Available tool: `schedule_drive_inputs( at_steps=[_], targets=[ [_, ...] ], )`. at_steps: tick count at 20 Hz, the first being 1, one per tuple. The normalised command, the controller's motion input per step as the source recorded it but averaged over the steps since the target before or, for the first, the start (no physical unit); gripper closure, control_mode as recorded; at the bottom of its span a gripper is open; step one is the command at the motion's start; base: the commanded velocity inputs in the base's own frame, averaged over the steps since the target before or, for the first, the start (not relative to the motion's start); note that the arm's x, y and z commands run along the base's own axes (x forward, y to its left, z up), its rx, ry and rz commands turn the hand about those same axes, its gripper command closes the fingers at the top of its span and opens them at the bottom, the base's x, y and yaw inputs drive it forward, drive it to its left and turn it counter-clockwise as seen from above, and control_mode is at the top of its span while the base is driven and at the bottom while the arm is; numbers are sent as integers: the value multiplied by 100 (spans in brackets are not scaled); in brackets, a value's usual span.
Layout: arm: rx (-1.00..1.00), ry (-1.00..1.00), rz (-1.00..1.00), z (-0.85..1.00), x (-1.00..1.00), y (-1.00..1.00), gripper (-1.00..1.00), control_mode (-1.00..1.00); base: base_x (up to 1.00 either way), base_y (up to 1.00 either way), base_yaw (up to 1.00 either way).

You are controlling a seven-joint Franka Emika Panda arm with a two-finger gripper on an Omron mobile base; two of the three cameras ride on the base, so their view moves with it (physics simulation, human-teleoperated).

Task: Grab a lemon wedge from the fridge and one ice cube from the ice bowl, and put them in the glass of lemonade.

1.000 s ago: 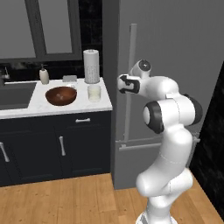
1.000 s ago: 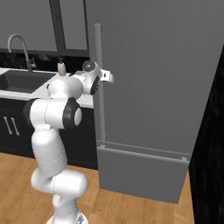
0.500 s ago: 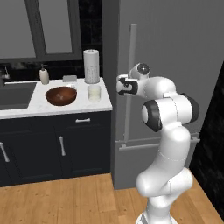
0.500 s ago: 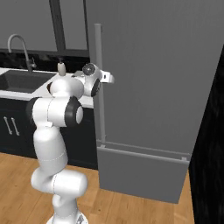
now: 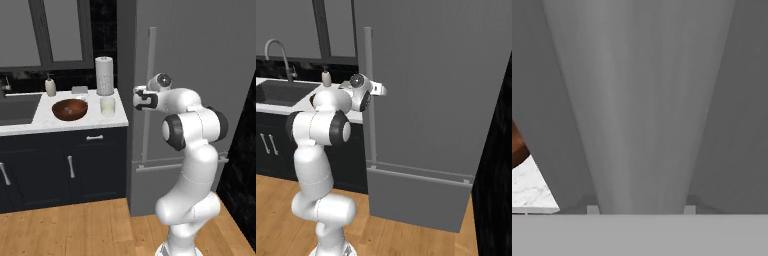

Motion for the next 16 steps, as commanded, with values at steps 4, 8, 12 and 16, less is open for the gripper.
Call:
schedule_drive_inputs(
  at_steps=[4,8,12,16],
  targets=[
    [1,-17,-10,13,-74,-41,100,-100,0,0,0],
    [6,-27,-21,41,-100,-72,100,-100,0,0,0],
    [9,-25,-28,61,-100,-78,100,-100,0,0,0],
    [12,-20,-32,80,-100,-78,100,-100,0,0,0]
  ],
)
